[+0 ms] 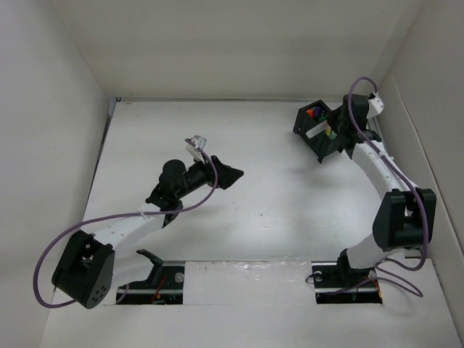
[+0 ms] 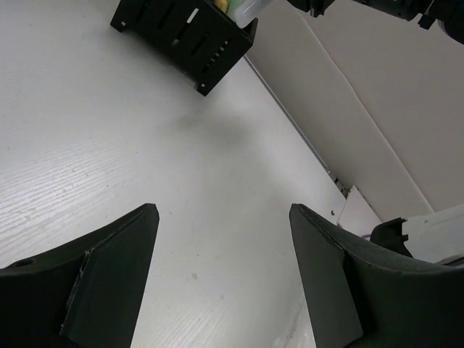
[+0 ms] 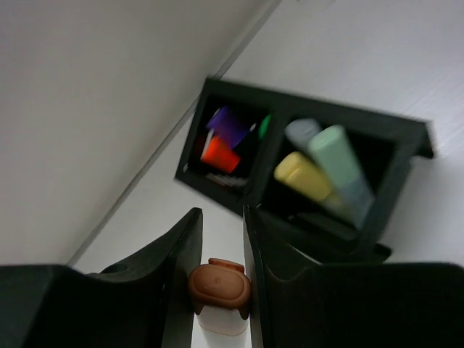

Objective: Sort the stationery into containers
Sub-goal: Place the pen in the storage box.

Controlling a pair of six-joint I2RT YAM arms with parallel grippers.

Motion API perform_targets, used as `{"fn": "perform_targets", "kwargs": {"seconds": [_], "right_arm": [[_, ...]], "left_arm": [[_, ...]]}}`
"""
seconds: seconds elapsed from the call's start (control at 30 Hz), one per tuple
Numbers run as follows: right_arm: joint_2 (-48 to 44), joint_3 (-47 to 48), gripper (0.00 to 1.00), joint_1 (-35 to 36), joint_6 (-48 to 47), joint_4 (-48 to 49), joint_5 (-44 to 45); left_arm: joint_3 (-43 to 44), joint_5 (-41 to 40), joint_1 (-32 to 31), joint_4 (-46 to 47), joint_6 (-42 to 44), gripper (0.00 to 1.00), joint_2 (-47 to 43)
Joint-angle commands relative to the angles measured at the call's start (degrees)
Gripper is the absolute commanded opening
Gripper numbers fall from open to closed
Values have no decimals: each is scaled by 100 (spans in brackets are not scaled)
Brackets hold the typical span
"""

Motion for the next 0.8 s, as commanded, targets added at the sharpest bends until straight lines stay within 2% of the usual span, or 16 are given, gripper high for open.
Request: {"fn": "perform_targets", "kwargs": {"seconds": [0.0, 0.13, 0.4, 0.77], "right_arm": [[-72, 496, 4, -119, -91, -247, 1522], [201, 735, 4, -259, -223, -248, 2236], [1018, 1411, 4, -401, -434, -406, 2563], [1194, 1447, 4, -401, -434, -539, 3345]], "left_arm": [[-47, 169, 11, 168, 32, 70, -175], [-100, 238, 11, 220, 31, 70, -175], [-161, 282, 11, 343, -30, 70, -228], [-161, 177, 11, 343, -30, 70, -228]]}}
